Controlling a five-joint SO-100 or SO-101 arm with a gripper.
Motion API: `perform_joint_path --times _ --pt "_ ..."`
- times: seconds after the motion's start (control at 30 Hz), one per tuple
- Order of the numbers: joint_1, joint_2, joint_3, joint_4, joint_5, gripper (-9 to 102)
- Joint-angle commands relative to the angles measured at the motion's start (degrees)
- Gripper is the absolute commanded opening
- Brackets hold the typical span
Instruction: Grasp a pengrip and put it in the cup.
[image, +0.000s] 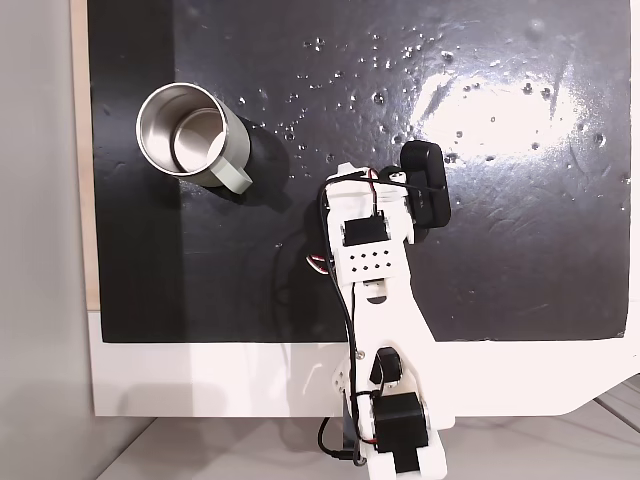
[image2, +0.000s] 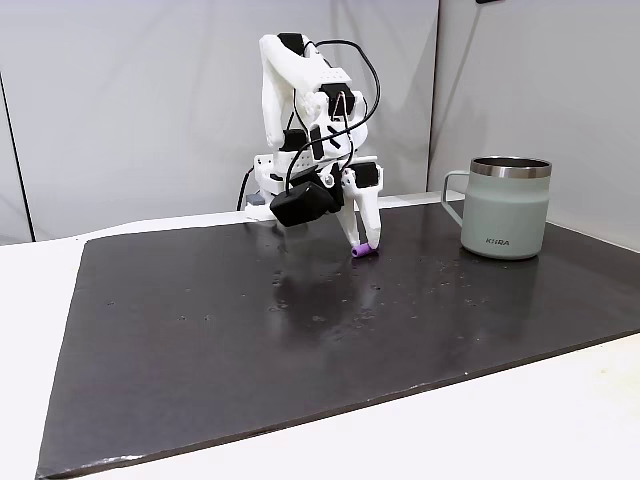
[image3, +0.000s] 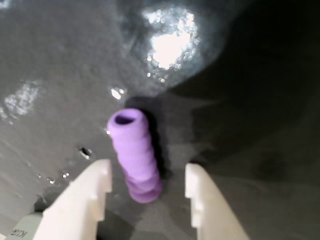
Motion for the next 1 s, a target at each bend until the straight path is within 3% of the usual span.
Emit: perform_joint_path --times 0.0,0.1,0.3,0.57,0.97 --pt "0.88 -1.32 -5.10 2.64 -0.62 20" --pt "1.23 -3.69 -7.12 4.48 -0.18 18" --pt "1.05 -6.15 -9.67 6.42 0.53 4" --pt "0.35 -7.03 -11.34 7.91 -0.09 0" --pt "-4.57 11.51 -24.43 27.33 0.09 0"
